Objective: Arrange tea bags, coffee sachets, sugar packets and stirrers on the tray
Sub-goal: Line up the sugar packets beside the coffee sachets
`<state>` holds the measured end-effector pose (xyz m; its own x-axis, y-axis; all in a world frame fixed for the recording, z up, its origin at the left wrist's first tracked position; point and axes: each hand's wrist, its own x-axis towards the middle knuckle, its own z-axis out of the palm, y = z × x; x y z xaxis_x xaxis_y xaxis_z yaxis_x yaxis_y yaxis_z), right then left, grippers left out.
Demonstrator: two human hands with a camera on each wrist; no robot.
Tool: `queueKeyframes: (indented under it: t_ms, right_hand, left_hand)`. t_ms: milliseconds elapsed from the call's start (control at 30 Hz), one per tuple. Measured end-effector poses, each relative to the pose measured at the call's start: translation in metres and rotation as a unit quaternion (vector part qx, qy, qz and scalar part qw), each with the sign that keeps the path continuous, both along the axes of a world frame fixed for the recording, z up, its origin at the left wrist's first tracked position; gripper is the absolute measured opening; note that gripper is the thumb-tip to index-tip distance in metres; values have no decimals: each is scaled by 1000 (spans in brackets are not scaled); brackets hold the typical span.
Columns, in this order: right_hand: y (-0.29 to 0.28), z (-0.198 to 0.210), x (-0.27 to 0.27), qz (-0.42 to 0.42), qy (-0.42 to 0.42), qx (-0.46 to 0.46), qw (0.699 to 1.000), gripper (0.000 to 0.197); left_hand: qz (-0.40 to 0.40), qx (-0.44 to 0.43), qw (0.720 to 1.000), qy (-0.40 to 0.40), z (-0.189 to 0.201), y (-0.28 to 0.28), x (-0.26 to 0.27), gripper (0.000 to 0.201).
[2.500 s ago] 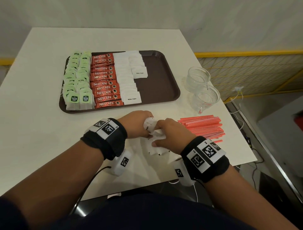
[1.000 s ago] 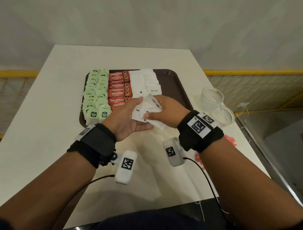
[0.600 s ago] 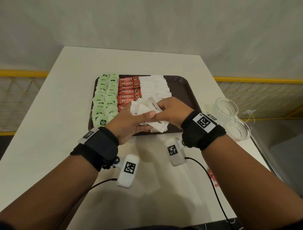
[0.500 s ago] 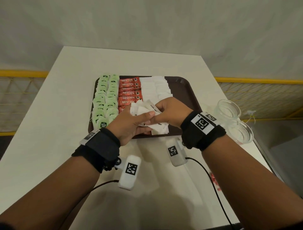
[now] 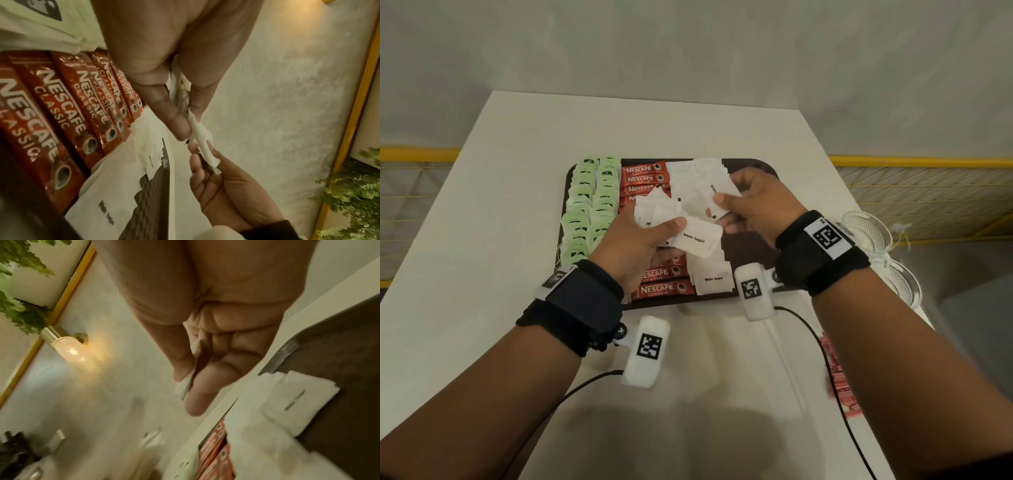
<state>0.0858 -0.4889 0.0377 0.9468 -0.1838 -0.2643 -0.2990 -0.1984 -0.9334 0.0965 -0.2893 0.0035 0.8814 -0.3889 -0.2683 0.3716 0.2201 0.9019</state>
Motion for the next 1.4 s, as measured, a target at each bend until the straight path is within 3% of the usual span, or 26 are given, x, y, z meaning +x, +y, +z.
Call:
queueKeyframes:
  t_ms: [100, 167, 367, 667, 867, 967, 1000, 1067, 1200, 1400]
  right_hand:
    - [-21, -3, 10, -52, -4, -61, 997, 18]
    - [-34, -9, 15, -52, 37, -88, 994, 12]
    - [-49, -29, 27, -22, 196, -108, 974, 20]
    - [-49, -51, 46, -70, 161, -172, 969, 23]
    - [-48, -51, 50, -50, 181, -226, 956, 29]
    - [-50, -41, 45, -60, 123, -317, 938, 34]
    - [-47, -35, 41, -63, 88, -312, 944, 35]
    - [-35, -20, 27, -24, 53, -217, 974, 38]
    - [-5, -3, 1, 100, 107, -63, 987, 32]
    - [-9, -15, -2, 21, 67, 13, 997, 25]
  left_hand:
    - [3, -1, 1000, 2, 1, 2, 9, 40]
    - [5, 4, 1000, -2, 2, 4, 13, 39]
    - [-10, 1, 1000, -11, 0, 9, 17, 32]
    - [-13, 8, 1000, -13, -5, 11, 15, 42]
    - [2, 9, 1000, -8, -6, 12, 14, 41]
    - [8, 10, 1000, -16, -6, 11, 14, 42]
    - [11, 9, 1000, -21, -6, 10, 15, 41]
    - [22, 7, 999, -28, -6, 7, 15, 40]
    - [60, -4, 997, -40, -5, -5, 14, 39]
    - [81, -16, 996, -23, -10, -14, 15, 45]
